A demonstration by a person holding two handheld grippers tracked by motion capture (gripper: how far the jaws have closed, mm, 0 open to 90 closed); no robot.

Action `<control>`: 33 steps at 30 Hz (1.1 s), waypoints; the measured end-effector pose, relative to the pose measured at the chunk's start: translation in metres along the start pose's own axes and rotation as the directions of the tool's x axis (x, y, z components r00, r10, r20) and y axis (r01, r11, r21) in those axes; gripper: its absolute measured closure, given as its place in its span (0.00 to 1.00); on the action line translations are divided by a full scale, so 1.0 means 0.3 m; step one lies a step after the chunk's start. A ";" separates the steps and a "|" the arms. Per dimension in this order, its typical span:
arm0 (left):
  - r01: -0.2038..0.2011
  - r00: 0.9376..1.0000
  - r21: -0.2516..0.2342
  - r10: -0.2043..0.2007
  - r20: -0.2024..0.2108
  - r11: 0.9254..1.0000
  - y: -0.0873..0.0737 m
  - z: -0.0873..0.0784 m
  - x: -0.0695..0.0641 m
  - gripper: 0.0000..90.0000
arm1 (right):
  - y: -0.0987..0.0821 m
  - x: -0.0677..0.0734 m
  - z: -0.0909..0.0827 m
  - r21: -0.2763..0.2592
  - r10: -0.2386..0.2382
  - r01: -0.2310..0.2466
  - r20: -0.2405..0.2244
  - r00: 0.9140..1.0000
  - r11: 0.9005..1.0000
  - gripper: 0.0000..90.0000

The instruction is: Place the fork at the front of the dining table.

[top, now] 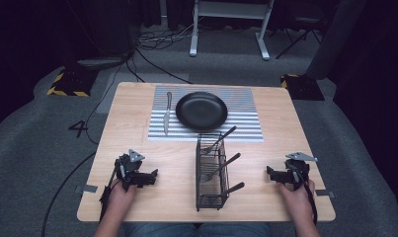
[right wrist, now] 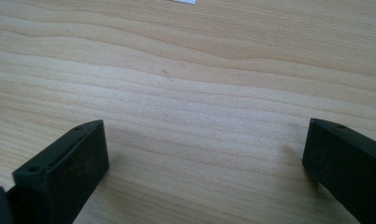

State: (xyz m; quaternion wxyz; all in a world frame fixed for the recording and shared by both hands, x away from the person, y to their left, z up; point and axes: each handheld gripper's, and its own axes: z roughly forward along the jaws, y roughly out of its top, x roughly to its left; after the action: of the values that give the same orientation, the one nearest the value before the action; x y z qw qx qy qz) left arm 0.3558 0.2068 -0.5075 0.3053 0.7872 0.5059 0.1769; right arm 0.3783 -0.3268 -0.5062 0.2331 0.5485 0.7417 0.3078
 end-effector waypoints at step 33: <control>0.002 1.000 0.001 -0.002 0.001 1.000 0.000 0.000 0.000 0.00 | 0.008 -0.004 -0.148 0.004 -0.023 0.024 -0.111 0.994 1.000 0.52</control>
State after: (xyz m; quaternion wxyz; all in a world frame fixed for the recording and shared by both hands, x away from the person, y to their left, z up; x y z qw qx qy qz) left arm 0.3558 0.2067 -0.5075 0.3055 0.7869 0.5064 0.1761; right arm 0.3498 -0.3363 -0.4732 0.1935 0.5225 0.7607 0.3331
